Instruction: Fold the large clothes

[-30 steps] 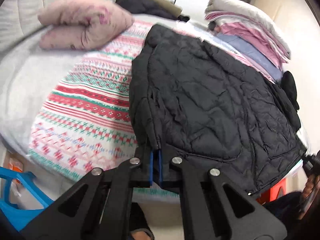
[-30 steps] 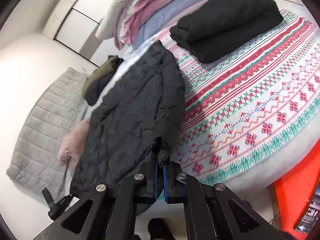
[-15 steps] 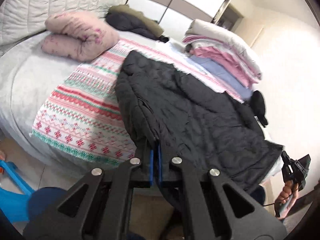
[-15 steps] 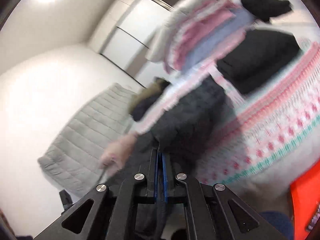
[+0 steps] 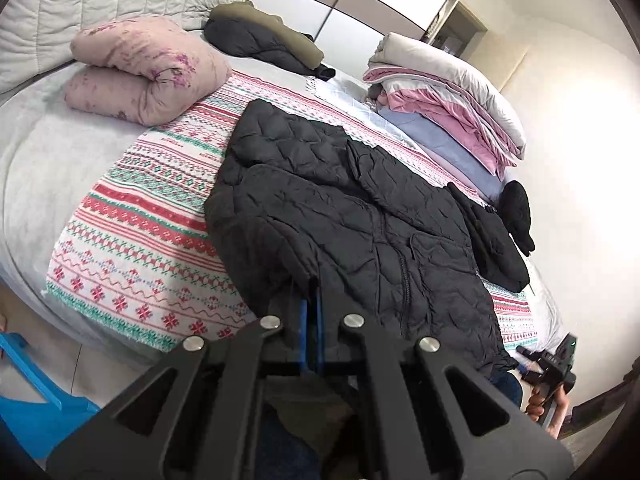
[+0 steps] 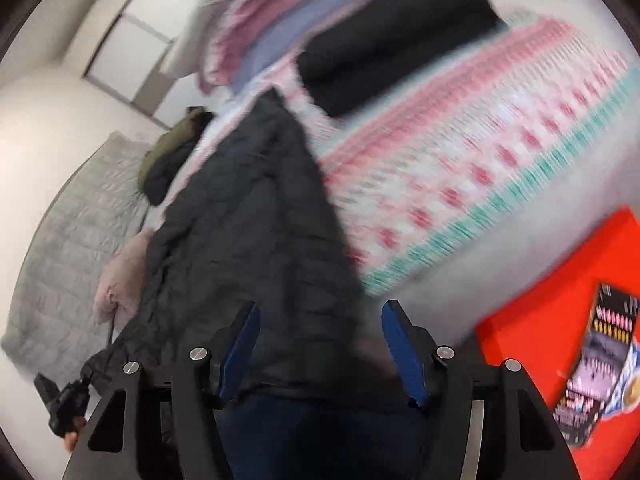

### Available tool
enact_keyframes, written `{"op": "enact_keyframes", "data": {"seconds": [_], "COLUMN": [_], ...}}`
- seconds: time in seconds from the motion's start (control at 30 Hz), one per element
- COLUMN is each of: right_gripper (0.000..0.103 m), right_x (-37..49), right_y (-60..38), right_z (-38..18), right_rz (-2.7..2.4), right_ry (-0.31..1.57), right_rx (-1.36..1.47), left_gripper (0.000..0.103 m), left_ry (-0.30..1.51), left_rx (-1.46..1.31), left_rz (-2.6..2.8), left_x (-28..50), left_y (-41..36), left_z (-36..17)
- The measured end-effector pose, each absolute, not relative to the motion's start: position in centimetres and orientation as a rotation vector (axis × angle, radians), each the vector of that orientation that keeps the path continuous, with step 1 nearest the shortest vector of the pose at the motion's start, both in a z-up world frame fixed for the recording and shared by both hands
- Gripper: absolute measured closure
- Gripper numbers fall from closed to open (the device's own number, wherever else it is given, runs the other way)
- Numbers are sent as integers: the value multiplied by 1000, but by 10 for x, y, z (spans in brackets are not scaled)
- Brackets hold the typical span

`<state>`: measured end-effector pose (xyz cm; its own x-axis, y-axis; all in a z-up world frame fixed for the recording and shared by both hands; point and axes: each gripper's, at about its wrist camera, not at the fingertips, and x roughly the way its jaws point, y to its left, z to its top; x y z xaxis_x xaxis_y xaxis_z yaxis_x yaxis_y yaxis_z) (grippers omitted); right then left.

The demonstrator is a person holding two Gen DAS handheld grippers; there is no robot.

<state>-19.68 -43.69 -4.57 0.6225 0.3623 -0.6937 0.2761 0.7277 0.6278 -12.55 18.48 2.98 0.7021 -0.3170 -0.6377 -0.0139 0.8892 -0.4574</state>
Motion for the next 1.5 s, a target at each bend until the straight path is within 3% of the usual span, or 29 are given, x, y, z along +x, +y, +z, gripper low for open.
{"op": "enact_keyframes", "data": {"seconds": [0.13, 0.2, 0.23, 0.27, 0.3, 0.73, 0.93, 1.1, 1.33, 1.5], "right_gripper": [39, 45, 52, 88, 95, 100, 100, 100, 100, 93], "right_x": [-198, -188, -181, -174, -171, -204, -186, -127, 19, 140], "right_y": [-445, -437, -428, -418, -413, -375, -379, -386, -401, -430], "right_z": [-75, -73, -70, -65, -61, 87, 108, 101, 90, 29], "right_rz": [215, 261, 297, 295, 270, 452, 459, 458, 335, 8], "right_ry": [940, 942, 942, 954, 961, 544, 478, 487, 523, 634], "right_rx": [1002, 1008, 997, 947, 905, 702, 761, 891, 998, 1124], "left_gripper": [99, 99, 99, 99, 99, 99, 99, 99, 99, 85], "left_ry": [782, 784, 785, 783, 785, 663, 626, 634, 690, 895], "left_rx": [-428, -433, -437, -445, -459, -587, -603, -621, -630, -729], "left_rz": [-185, -192, -193, -190, -192, -231, -173, -142, 13, 26], "left_x": [-118, -115, -114, -113, -112, -163, -144, -80, 86, 220], "left_y": [174, 171, 171, 173, 177, 217, 222, 218, 209, 213], "left_z": [28, 27, 28, 28, 29, 89, 107, 115, 119, 58]}}
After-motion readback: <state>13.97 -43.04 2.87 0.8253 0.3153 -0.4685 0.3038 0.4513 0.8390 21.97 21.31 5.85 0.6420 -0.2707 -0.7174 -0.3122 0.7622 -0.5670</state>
